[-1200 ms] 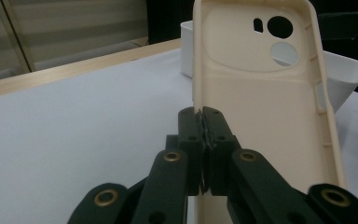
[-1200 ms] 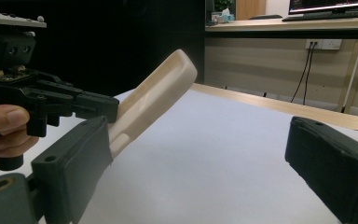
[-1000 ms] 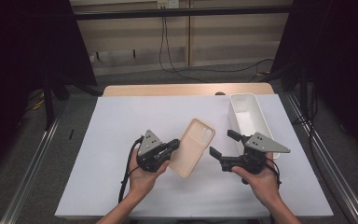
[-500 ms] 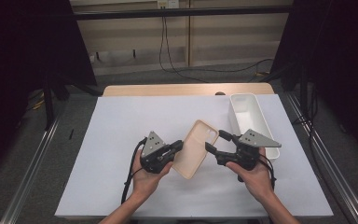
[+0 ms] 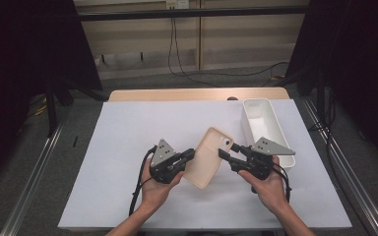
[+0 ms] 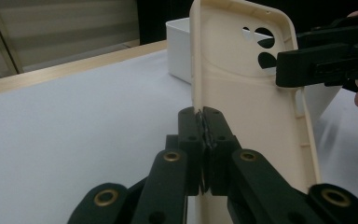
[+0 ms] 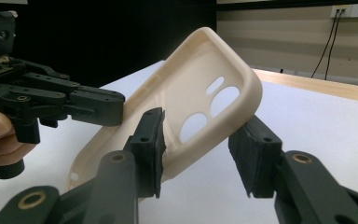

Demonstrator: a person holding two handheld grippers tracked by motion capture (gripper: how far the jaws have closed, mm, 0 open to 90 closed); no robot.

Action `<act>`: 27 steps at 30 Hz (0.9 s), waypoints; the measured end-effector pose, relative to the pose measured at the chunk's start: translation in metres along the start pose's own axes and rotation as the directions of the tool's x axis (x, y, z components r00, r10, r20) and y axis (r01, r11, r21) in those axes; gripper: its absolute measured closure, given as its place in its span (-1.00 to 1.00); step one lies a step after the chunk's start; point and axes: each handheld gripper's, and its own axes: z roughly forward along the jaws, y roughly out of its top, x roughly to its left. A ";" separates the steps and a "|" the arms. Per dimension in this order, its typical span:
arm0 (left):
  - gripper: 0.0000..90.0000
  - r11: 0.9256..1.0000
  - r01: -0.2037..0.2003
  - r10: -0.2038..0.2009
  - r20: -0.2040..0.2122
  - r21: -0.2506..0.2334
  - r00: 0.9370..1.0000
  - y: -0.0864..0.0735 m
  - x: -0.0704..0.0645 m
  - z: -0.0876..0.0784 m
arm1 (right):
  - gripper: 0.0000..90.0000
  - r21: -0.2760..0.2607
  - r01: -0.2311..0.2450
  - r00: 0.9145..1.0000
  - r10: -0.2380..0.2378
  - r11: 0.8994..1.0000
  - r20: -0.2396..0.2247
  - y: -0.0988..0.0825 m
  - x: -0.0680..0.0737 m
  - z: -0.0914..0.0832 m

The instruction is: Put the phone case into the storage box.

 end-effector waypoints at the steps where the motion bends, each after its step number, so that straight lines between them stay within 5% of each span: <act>1: 0.95 1.000 0.001 -0.001 -0.001 0.002 1.000 0.000 0.000 0.000 | 0.28 0.002 0.002 1.000 -0.002 1.000 0.000 0.000 0.000 0.000; 27: 0.93 1.000 0.007 -0.007 0.014 0.022 1.000 -0.007 0.001 0.005 | 0.75 -0.051 0.002 0.999 -0.005 0.999 -0.049 0.002 0.003 -0.002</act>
